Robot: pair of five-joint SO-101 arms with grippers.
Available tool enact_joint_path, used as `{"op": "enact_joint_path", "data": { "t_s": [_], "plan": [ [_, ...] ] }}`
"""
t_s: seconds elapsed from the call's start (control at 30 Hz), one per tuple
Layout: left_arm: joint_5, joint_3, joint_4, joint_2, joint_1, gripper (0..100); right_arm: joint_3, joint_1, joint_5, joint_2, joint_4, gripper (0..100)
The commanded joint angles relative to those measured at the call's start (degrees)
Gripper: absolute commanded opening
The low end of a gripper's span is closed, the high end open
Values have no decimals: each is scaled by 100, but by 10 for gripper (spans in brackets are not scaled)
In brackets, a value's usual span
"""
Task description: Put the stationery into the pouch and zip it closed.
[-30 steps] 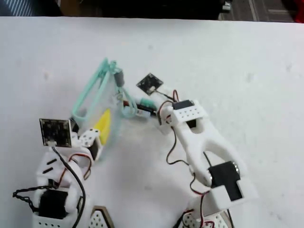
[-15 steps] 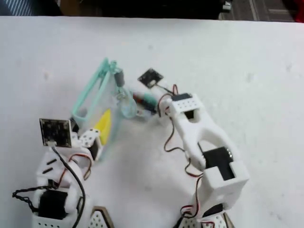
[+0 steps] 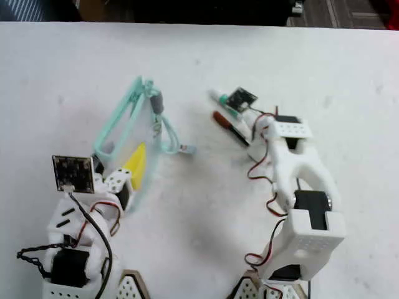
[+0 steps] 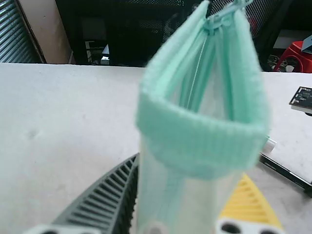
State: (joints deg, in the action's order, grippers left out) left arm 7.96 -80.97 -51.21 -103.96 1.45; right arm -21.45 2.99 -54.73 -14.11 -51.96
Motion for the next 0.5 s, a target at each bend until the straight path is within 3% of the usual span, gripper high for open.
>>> {"op": "enact_joint_path", "data": {
  "t_s": [0.0, 0.13, 0.33, 0.47],
  "plan": [
    [-35, 62, 132, 40, 66, 238, 105, 804, -1178, 84, -664, 16],
    [-35, 62, 141, 40, 66, 238, 114, 1385, -1793, 75, -699, 16],
    [-35, 62, 132, 40, 66, 238, 229, 1692, -1837, 92, -725, 27],
    [-35, 62, 132, 40, 66, 238, 202, 1666, -1837, 92, -971, 197]
  ]
}}
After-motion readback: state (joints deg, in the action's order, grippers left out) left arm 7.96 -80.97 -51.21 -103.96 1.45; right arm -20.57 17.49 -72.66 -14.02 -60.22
